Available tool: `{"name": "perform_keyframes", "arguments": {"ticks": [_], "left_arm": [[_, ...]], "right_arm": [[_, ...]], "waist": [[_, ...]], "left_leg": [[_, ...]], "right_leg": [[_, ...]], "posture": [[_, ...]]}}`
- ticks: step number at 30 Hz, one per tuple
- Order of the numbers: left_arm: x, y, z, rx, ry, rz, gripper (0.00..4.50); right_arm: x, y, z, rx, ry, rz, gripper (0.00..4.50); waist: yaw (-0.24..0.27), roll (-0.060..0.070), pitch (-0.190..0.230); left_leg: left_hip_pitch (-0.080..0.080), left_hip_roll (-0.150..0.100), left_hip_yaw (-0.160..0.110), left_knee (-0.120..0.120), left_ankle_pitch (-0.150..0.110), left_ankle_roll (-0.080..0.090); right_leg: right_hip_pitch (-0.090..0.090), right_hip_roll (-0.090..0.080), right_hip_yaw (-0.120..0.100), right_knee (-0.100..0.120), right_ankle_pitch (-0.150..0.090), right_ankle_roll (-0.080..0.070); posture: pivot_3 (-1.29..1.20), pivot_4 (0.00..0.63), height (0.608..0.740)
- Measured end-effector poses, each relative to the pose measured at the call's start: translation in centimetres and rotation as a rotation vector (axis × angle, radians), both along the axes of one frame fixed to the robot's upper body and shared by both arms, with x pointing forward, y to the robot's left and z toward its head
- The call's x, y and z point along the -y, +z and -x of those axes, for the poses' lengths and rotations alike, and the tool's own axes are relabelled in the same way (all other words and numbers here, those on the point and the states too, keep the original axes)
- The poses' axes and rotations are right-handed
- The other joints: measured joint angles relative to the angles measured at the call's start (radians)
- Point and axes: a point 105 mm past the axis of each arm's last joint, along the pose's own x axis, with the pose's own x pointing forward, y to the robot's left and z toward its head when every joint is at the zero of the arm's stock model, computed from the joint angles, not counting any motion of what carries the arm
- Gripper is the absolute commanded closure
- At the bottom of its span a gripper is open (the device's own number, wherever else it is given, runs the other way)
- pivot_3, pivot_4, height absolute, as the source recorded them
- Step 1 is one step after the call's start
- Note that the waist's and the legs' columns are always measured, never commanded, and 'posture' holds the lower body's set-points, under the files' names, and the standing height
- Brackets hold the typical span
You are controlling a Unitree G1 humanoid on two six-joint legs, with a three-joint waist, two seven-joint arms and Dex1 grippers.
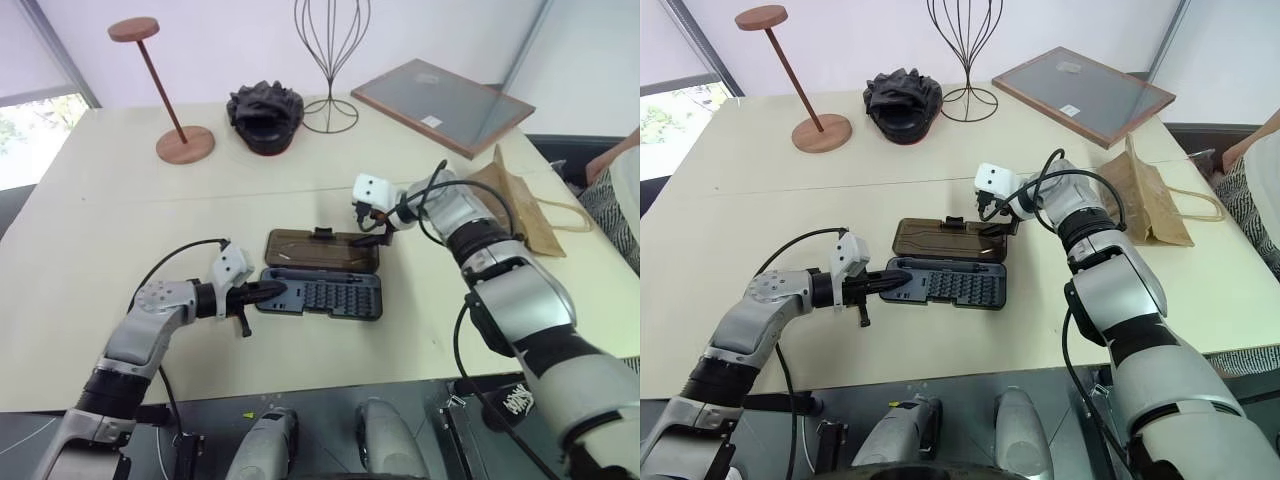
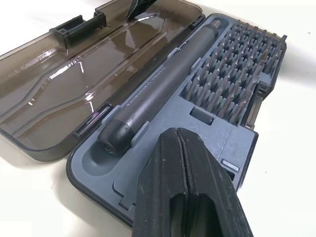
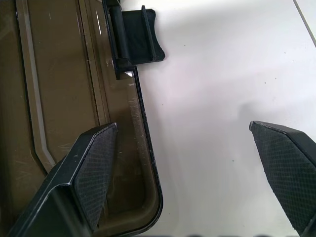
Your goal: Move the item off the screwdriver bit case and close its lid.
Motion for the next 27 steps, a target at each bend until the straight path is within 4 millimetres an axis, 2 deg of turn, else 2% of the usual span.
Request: {"name": "perform_keyframes", "arguments": {"ticks": [1,2,4,9,10,19,27], "left_arm": [[0.0,0.0,0.0,0.0,0.0,0.0,4.5],[0.0,0.0,0.0,0.0,0.0,0.0,4.5],[0.0,0.0,0.0,0.001,0.003,0.0,4.5],[0.0,0.0,0.0,0.002,0.01,-0.002,4.5],[-0.1,0.0,0.0,0.001,0.012,-0.002,4.5],[-0.5,-0.2,0.1,0.002,0.039,-0.009,4.5],[-1.0,0.0,-0.3,0.007,0.089,-0.005,4.5]], "right_arm": [[0.0,0.0,0.0,-0.001,0.0,-0.001,0.02],[0.0,-0.1,0.0,-0.004,0.001,-0.001,0.56],[-0.2,-0.3,0.2,-0.02,0.01,-0.003,1.37],[-0.9,-0.9,0.7,-0.084,0.011,-0.035,4.02],[-1.0,-1.0,0.8,-0.1,0.005,-0.051,4.44],[-1.2,-1.3,1.1,-0.156,-0.02,-0.069,4.44],[-1.2,-1.1,0.8,-0.096,0.014,-0.039,4.44]], "waist": [[0.0,0.0,0.0],[0.0,0.0,0.0],[-0.001,0.0,0.0],[0.0,0.0,0.0],[-0.001,0.0,0.0],[-0.001,-0.002,-0.002],[-0.002,-0.002,-0.002]], "left_leg": [[0.0,0.0,0.0,0.0,0.0,0.0],[0.0,0.0,0.0,0.0,0.0,0.0],[0.001,0.0,0.0,0.0,0.0,0.0],[0.003,0.0,0.0,0.0,0.0,0.0],[0.003,0.001,0.0,0.0,0.0,0.0],[0.012,0.003,0.0,-0.003,-0.003,-0.005],[0.012,0.004,0.0,-0.003,-0.003,-0.005]], "right_leg": [[0.0,0.0,0.0,0.0,0.0,0.0],[0.0,0.0,0.0,0.0,0.0,0.0],[0.0,0.0,0.0,0.0,0.0,0.0],[0.002,0.001,0.0,0.0,0.0,0.0],[0.003,0.001,0.0,0.0,0.0,0.0],[0.009,0.003,0.001,0.0,-0.003,-0.004],[0.009,0.004,0.001,0.0,-0.003,-0.004]], "posture": [[0.0,0.15,0.734],[0.0,0.15,0.734],[0.0,0.15,0.734],[0.0,0.15,0.734],[0.0,0.15,0.734],[0.0,0.15,0.734],[0.0,0.15,0.734]]}}
